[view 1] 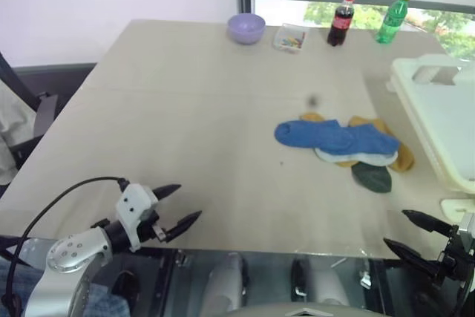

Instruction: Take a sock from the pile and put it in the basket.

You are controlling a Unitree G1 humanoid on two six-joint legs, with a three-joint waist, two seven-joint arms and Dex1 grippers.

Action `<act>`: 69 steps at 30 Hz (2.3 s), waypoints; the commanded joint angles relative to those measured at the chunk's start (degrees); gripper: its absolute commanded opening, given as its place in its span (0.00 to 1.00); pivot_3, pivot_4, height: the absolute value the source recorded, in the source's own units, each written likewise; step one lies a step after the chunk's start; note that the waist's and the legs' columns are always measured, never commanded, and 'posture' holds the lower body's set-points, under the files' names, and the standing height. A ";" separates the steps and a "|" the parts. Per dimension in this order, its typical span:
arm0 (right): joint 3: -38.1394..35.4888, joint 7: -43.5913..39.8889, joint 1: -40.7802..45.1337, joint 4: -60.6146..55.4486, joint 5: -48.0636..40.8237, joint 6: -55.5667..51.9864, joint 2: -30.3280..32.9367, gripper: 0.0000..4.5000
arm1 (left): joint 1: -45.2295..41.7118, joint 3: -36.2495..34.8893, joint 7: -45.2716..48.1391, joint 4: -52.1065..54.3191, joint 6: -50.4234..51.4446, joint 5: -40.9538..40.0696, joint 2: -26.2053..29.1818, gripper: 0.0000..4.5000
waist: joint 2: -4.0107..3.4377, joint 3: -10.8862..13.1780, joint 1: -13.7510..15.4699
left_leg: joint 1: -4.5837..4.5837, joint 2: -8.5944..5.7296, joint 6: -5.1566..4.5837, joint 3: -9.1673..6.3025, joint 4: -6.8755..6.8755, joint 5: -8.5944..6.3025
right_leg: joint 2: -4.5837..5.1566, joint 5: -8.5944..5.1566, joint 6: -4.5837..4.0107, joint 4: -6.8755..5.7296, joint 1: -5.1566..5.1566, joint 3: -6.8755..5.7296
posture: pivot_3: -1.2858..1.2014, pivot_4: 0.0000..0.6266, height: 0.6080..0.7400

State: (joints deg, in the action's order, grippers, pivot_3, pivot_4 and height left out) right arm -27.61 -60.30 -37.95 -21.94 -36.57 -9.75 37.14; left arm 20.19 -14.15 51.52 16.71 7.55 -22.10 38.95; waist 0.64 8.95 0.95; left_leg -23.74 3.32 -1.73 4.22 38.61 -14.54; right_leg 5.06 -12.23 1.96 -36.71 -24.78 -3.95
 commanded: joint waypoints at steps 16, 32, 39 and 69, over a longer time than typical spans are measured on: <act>1.36 -0.97 4.81 0.83 2.39 0.95 0.24 1.00 | 2.94 -3.10 1.41 2.95 -1.64 -2.69 -0.57 0.99 | 0.05 0.08 0.02 | 0.00 -0.02 -0.20 0.02 -0.01 0.12 | -0.03 0.00 0.00 0.01 0.00 0.00 | 0.52 0.24 0.97; 2.53 -0.11 6.15 0.46 2.81 0.59 -0.12 1.00 | 0.81 -2.47 2.89 2.90 -0.01 -4.75 -0.33 0.99 | 0.04 0.08 -0.04 | 0.01 -0.03 -0.22 0.02 0.00 0.13 | -0.04 0.00 0.00 0.00 0.01 0.00 | 0.52 0.24 0.97; 3.27 0.14 6.95 0.14 2.92 0.41 -0.27 1.00 | 1.07 -2.80 3.74 3.32 0.62 -5.59 0.01 0.99 | 0.04 0.08 -0.05 | 0.01 -0.03 -0.22 0.02 0.00 0.13 | -0.05 0.00 0.00 0.00 0.01 0.00 | 0.52 0.24 0.97; 20.14 36.09 53.44 -3.31 11.40 -40.16 -8.60 1.00 | -10.97 -9.34 15.24 -1.29 6.67 -15.67 8.95 0.99 | 0.03 0.19 -0.21 | -0.11 -0.09 -0.26 0.10 -0.08 0.15 | -0.23 0.12 -0.21 -0.01 -0.05 0.00 | 0.52 0.24 0.97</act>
State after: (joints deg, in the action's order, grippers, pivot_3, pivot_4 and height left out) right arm -4.42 -26.30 14.37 -25.19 -23.12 -46.20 29.11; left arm 9.37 -22.80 66.93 14.50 14.41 -37.71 48.03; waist 0.67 9.14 0.73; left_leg -23.84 3.26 -1.99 4.32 38.53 -14.38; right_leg 4.80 -12.11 1.74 -36.74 -24.83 -3.97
